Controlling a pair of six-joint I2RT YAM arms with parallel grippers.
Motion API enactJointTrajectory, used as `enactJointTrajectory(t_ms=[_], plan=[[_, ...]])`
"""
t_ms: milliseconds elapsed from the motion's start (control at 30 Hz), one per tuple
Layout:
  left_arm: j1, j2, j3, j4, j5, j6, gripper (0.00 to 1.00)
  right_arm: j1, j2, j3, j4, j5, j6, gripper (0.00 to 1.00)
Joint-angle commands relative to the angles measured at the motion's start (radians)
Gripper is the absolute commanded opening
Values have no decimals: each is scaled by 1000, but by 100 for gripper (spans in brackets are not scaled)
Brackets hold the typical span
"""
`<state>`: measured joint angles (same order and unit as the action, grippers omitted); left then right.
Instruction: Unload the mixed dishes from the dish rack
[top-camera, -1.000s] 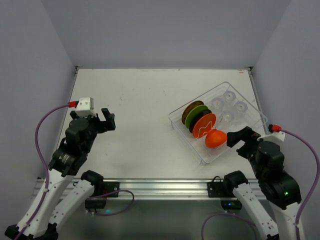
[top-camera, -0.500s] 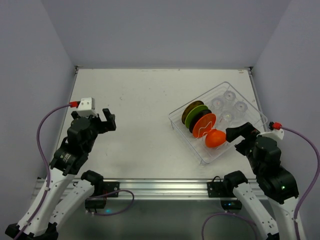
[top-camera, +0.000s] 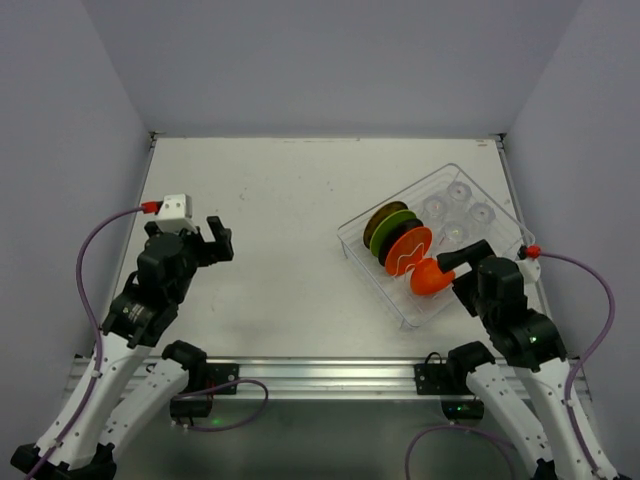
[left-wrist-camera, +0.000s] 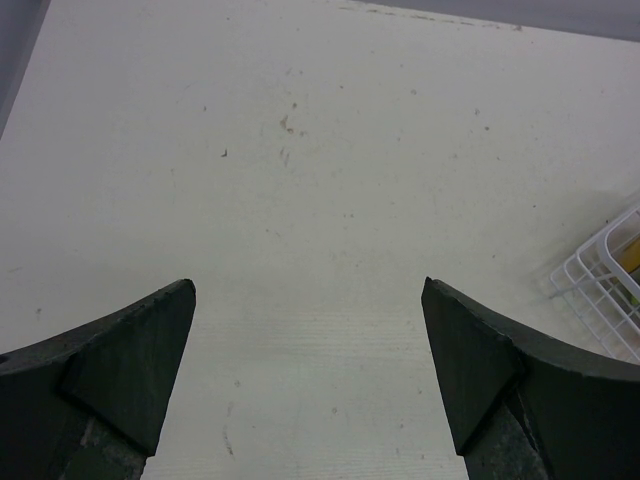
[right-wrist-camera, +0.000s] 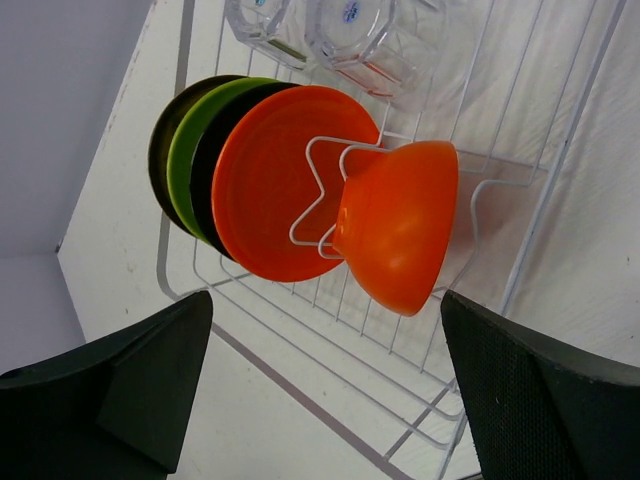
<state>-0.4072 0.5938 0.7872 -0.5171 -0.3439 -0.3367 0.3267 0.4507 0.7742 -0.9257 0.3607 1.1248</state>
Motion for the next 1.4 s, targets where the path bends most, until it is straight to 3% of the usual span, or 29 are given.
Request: enactJointTrajectory(t_ms=[0, 767, 1167, 1367], plan=[[-2, 14, -8, 31, 9, -15, 100, -3, 28, -41, 86, 24, 104, 97], [-2, 41, -8, 31, 6, -19, 100, -2, 204, -147, 186, 67, 159, 97], [-2, 52, -11, 31, 22, -18, 100, -5, 195, -260, 454, -9, 30, 98], [-2, 60, -11, 32, 28, -18, 100, -9, 140, -314, 507, -23, 13, 98]])
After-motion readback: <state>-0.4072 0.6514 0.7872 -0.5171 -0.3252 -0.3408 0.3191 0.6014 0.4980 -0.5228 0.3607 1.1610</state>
